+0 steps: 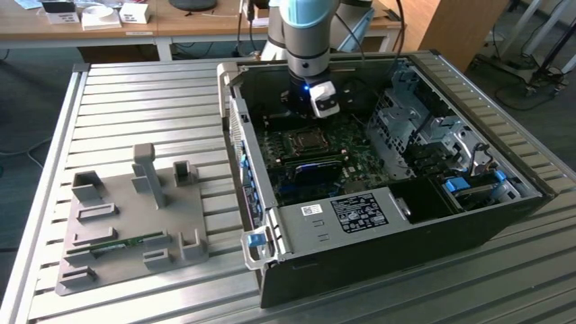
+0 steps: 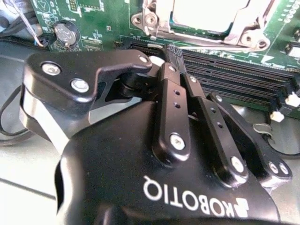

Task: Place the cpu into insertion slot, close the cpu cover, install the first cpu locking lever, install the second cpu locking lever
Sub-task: 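Install the first cpu locking lever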

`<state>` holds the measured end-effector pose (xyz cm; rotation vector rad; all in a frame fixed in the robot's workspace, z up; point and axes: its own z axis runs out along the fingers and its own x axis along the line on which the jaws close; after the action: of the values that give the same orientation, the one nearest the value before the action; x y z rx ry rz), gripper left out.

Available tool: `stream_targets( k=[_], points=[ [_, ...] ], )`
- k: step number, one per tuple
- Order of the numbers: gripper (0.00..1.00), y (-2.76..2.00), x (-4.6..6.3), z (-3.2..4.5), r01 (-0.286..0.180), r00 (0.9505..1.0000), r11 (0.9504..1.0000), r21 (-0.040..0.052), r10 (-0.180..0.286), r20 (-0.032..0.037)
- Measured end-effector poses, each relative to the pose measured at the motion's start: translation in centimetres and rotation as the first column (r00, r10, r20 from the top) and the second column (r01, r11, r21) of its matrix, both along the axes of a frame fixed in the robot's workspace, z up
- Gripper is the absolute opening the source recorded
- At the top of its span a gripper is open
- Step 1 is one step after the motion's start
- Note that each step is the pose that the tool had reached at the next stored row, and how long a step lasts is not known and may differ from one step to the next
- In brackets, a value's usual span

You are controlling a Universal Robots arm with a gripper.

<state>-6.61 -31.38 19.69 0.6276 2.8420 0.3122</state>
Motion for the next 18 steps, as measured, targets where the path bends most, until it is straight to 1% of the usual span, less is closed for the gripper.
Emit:
stream_targets(
  k=[10,18],
  points=[
    [0.11,-0.05,0.17,-0.25,0.008,1.0,1.0,0.0,-0.008,0.0002],
    [0.11,-0.37,0.17,-0.29,0.008,1.0,1.0,-0.0001,-0.008,0.0009]
  ],
)
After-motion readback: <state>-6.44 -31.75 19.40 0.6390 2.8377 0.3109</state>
